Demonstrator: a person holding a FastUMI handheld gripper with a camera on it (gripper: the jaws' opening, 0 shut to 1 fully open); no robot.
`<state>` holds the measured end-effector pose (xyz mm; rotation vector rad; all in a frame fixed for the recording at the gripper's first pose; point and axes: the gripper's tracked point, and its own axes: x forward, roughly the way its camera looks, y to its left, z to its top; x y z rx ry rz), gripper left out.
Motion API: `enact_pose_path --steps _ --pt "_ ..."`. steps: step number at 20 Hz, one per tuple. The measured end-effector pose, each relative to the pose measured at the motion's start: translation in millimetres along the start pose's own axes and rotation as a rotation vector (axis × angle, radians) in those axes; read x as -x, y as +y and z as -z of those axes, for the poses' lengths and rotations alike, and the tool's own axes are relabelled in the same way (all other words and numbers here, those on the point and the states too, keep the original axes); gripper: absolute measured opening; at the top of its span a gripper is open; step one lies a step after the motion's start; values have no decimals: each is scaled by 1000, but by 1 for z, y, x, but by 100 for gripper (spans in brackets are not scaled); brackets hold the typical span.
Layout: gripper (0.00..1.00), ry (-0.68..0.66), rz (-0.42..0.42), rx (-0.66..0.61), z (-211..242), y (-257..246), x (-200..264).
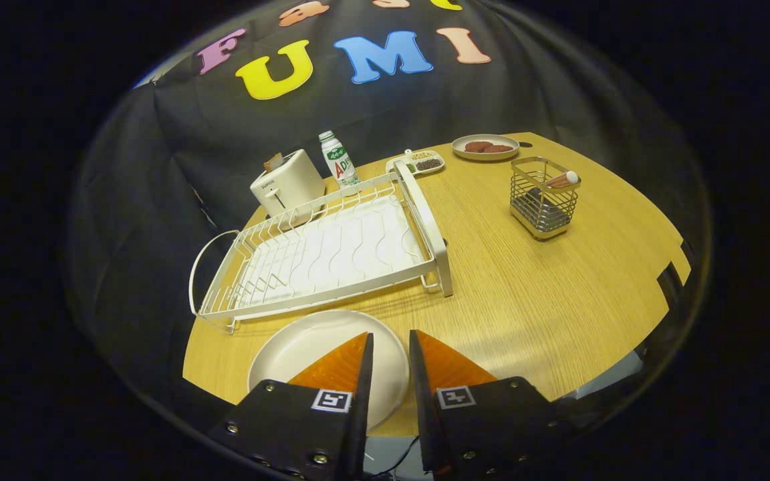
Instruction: Take the plate from the dish rack, then take the spoon from the basket and place it into the plate.
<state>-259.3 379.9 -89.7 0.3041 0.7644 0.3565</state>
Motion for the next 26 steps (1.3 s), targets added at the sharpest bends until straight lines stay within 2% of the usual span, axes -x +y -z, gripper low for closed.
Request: enact_pose_path --steps 5,13,21,26 --pt "32 -72 47 46 -31 -14 13" --pt "32 -206 223 80 -108 -75 23" --pt "32 -220 411 55 -139 -148 17" --pt "32 -208 467 46 -149 -180 8"
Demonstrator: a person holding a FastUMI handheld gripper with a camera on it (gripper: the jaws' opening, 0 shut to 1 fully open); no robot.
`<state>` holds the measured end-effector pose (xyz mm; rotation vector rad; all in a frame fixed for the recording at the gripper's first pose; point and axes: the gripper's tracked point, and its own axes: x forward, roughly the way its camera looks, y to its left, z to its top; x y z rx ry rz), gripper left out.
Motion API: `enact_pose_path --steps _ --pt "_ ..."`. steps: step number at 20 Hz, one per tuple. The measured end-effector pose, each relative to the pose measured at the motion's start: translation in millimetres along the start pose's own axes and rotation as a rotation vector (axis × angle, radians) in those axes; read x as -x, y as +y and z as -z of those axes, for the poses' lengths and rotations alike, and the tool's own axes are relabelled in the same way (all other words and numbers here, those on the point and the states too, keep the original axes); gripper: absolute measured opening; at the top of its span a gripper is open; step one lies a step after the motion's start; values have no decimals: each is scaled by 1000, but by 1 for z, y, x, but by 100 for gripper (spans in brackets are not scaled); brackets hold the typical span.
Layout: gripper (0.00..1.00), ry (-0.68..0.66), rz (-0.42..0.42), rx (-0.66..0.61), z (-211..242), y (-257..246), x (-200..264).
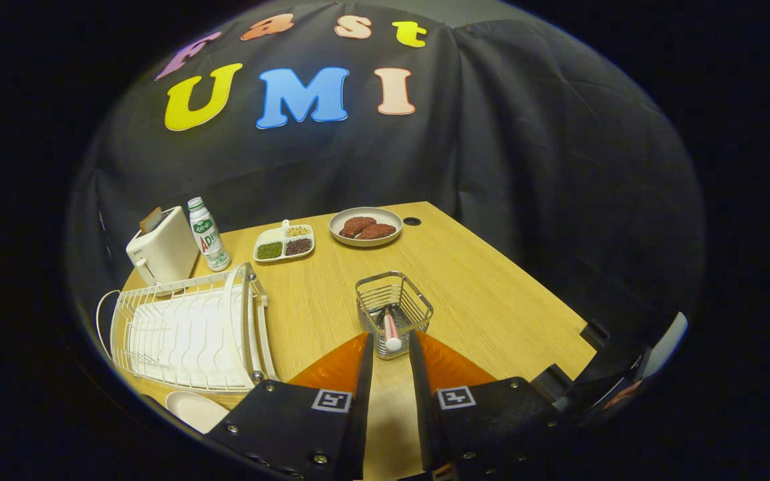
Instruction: Take the plate from the dish rack, then take the spoon from the basket and place it into the plate.
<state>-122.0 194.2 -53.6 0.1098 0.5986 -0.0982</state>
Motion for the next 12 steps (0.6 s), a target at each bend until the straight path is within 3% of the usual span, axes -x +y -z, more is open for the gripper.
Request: enact_pose_path --steps 8,10,12 --pt "32 55 -20 50 9 1 -28" --pt "13 45 -15 75 8 2 -34" --pt "11 45 -13 85 9 3 -35"
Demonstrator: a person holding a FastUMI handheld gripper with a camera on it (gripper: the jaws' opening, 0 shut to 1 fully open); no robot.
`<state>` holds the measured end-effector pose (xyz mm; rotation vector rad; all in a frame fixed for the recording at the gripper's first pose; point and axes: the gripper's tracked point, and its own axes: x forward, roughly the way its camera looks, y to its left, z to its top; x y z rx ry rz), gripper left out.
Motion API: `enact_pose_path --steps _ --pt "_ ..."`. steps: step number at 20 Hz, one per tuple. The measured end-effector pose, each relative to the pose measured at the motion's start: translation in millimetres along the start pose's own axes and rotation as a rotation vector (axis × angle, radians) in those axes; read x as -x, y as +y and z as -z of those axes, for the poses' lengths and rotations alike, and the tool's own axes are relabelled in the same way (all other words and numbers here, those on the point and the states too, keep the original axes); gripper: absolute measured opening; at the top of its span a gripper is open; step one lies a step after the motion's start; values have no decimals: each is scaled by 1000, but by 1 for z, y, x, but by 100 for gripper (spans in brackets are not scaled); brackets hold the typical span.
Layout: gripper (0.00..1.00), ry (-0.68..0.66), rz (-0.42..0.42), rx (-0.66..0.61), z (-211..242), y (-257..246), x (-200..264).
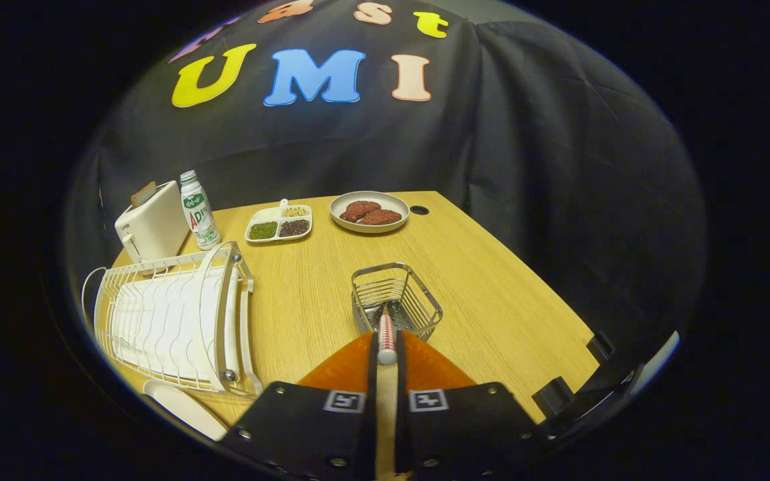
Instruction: Take the plate from the dish rack, then take the spoon from the basket and place it into the plate.
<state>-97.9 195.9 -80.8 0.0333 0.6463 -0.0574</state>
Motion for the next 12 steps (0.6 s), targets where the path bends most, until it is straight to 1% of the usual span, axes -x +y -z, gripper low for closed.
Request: enact_pose_path --steps 1,2,3,7,12 --pt "8 -1 9 1 0 -1 4" --pt "8 -7 13 3 -2 -1 6" --pt "4 -8 20 4 -2 -2 8" --pt "4 -24 23 13 -7 -2 21" --pt "4 -89 36 67 -31 -1 40"
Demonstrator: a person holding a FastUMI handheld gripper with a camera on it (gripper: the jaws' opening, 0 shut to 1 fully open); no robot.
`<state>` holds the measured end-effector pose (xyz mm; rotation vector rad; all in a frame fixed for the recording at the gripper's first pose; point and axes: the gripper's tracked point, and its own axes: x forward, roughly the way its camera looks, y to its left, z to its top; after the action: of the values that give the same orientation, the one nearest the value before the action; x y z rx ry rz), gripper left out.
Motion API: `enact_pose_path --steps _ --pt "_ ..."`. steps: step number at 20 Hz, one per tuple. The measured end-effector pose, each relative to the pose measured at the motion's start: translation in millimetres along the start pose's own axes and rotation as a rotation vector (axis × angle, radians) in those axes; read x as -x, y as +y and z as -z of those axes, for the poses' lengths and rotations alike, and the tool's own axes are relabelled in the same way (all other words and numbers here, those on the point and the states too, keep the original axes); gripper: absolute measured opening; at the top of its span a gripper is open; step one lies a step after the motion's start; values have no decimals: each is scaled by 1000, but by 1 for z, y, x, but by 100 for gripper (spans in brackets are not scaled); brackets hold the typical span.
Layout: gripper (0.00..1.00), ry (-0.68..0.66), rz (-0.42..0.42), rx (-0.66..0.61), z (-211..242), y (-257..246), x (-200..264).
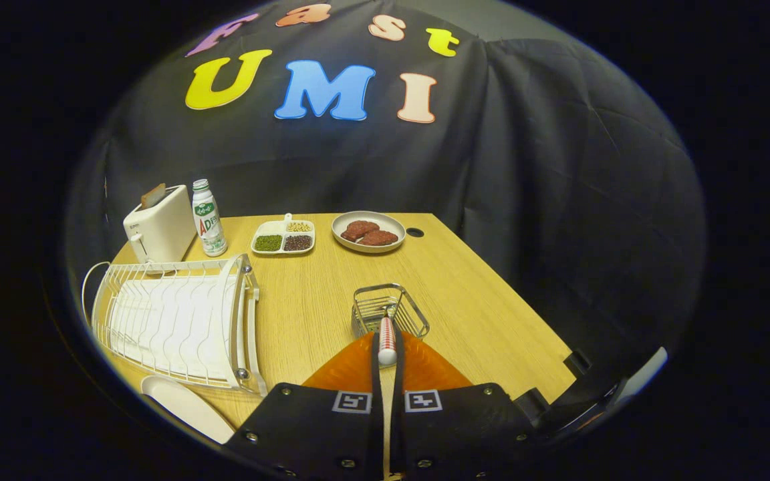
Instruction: Take the plate from the dish rack, then take the spoon from the basket and place it into the plate.
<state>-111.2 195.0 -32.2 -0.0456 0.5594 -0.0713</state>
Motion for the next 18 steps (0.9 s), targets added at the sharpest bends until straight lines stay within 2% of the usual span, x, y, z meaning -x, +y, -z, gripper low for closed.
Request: enact_pose_path --steps 5,8,12,18 --pt "4 -43 -9 35 -20 7 17" --pt "4 -84 -45 59 -33 22 35" --pt "4 -140 -145 116 -42 60 67" --pt "4 -201 -355 227 -31 136 129"
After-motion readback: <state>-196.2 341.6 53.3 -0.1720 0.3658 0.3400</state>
